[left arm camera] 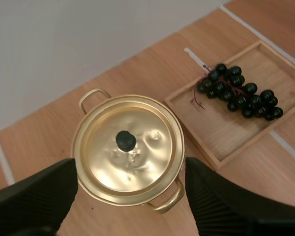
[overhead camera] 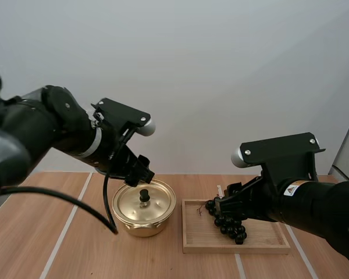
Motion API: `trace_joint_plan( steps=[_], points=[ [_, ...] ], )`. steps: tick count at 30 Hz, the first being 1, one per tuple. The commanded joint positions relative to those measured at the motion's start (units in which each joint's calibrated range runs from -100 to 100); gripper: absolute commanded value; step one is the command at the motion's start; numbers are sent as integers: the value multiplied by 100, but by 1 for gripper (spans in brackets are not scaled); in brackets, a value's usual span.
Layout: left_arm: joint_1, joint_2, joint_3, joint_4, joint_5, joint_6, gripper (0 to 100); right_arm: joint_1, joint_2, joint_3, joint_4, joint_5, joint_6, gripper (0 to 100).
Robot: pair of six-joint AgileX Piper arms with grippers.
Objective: Open the lid, put the grape in the pot, and close it
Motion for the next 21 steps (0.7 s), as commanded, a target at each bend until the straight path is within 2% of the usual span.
trace_joint_plan(
  steps=[1, 5, 15, 21],
  points=[
    [-162, 930, -204, -230, 65, 267, 100, -24, -10, -76, 55, 69, -55, 100],
    [-335, 1637, -346, 34, -124, 267, 100, -24, -10, -76, 55, 189, -55, 100],
    [-344, 2551, -417, 450, -1656, 267, 100, -24, -10, -76, 55, 300, -55, 100],
    [-344, 3030, -545, 452, -1826, 267, 100, -24, -10, -76, 55, 300, -55, 100]
  ],
)
